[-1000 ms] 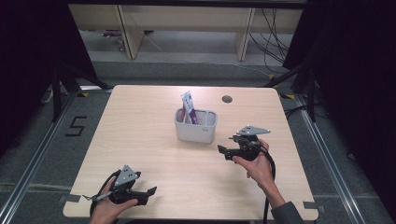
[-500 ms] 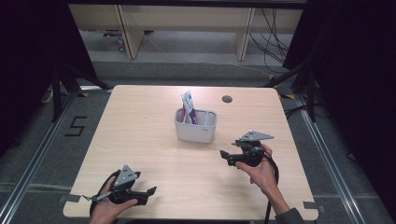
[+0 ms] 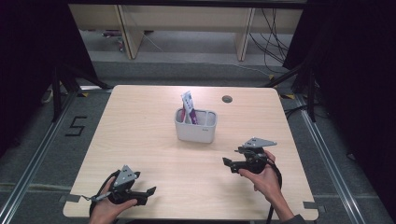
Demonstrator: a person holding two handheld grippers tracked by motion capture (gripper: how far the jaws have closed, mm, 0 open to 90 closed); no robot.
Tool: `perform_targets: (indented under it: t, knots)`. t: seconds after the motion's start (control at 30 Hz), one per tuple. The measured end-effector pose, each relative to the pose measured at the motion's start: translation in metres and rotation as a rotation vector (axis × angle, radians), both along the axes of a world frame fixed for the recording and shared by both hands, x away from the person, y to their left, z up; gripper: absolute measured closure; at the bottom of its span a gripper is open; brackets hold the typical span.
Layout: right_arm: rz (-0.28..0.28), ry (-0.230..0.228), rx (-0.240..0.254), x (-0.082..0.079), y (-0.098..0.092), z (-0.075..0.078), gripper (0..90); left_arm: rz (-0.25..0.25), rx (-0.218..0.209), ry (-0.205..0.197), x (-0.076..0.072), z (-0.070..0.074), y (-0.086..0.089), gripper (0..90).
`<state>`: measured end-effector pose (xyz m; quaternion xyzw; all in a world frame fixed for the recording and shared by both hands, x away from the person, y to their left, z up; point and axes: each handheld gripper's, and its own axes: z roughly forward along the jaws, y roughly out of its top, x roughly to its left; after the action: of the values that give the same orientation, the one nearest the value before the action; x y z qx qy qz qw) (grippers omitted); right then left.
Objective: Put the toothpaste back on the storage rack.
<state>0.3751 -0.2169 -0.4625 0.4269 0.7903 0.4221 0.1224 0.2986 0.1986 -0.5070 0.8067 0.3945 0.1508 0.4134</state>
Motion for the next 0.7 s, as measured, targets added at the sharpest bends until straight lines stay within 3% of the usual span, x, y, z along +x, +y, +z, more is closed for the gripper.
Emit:
perform_targets:
  t: [0.03, 0.2, 0.23, 0.3, 0.43, 0.47, 0.5, 0.6, 0.67, 0.7]
  knots:
    - [0.010, -0.009, -0.026, 0.000, -0.002, 0.001, 20.2, 0.000, 0.000, 0.000, 0.000, 0.000, 0.000, 15.7]
    - [0.018, -0.008, -0.010, -0.004, -0.002, -0.002, 20.2, -0.002, 0.003, 0.002, 0.000, -0.001, -0.001, 15.7]
    - [0.030, -0.026, -0.034, -0.004, -0.005, -0.002, 20.2, -0.001, 0.003, 0.002, 0.000, -0.001, -0.001, 15.7]
    - [0.027, -0.005, -0.011, -0.006, -0.005, -0.004, 20.2, 0.002, 0.001, -0.003, 0.000, -0.001, -0.001, 15.7]
    - [0.026, -0.002, -0.016, -0.009, -0.007, -0.006, 20.3, -0.002, 0.002, 0.000, 0.000, 0.000, 0.000, 15.7]
    - [0.016, 0.011, -0.008, -0.011, -0.007, -0.006, 20.3, 0.009, -0.015, -0.002, -0.001, -0.001, -0.002, 15.7]
    - [0.037, -0.010, -0.020, -0.010, -0.008, -0.007, 20.2, 0.002, 0.000, -0.002, 0.000, 0.000, -0.001, 15.7]
    - [0.033, -0.014, -0.030, -0.012, -0.010, -0.006, 20.3, 0.002, 0.002, -0.001, -0.001, 0.000, -0.001, 15.7]
    - [0.009, 0.019, 0.001, -0.017, -0.009, -0.007, 20.2, -0.002, 0.001, 0.001, 0.000, 0.000, 0.000, 15.7]
    - [0.021, 0.008, -0.012, -0.017, -0.011, -0.007, 20.0, 0.001, -0.006, -0.002, 0.000, 0.000, -0.001, 15.7]
